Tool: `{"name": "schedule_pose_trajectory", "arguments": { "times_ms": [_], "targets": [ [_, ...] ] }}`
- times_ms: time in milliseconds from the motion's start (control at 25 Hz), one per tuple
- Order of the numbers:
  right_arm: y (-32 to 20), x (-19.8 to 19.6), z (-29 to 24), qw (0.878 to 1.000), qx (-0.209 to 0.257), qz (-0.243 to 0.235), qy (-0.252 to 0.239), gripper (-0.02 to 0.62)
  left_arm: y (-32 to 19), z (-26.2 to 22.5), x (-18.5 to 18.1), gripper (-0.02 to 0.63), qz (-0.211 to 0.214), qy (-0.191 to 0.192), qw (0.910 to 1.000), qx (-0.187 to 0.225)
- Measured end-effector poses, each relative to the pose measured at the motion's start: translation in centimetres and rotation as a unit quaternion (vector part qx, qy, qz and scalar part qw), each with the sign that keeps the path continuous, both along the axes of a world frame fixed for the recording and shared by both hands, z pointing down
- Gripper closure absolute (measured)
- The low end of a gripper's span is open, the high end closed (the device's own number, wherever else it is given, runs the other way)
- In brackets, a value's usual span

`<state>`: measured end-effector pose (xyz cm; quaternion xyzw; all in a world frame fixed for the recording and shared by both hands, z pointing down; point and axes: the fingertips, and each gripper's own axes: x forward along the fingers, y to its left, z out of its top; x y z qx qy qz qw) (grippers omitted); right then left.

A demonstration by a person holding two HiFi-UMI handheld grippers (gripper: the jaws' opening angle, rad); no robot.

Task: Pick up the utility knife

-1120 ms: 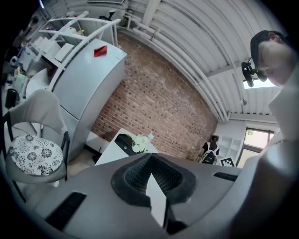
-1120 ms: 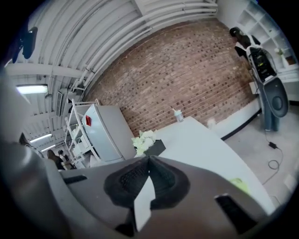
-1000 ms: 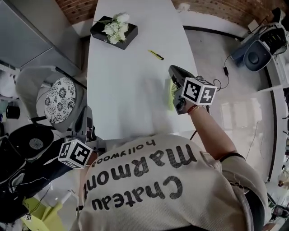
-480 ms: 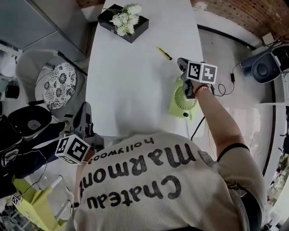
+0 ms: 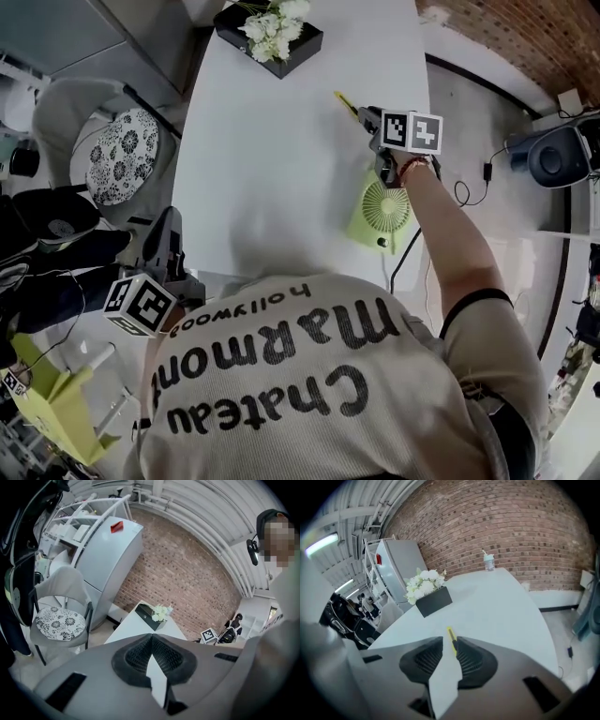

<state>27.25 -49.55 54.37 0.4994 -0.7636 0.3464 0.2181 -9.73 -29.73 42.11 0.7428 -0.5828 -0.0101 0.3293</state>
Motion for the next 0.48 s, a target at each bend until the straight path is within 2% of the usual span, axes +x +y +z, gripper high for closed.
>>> {"name": "schedule_pose_trajectory", "arguments": {
  "times_ms": [200, 480],
  "targets": [
    [-0.8, -0.8, 1.7, 0.998, -0.013, -0.036, 0.045, 0.471, -0.4, 0.2, -0.1, 0.604, -0.004, 0.001, 1.0000, 0.004],
    [-1.6, -0.7, 3.1, 0.997, -0.029, -0.035, 0.067, 0.448, -0.5, 0.9, -0.5, 0.605, -0.013, 0.006, 0.9999, 0.000]
  ]
}}
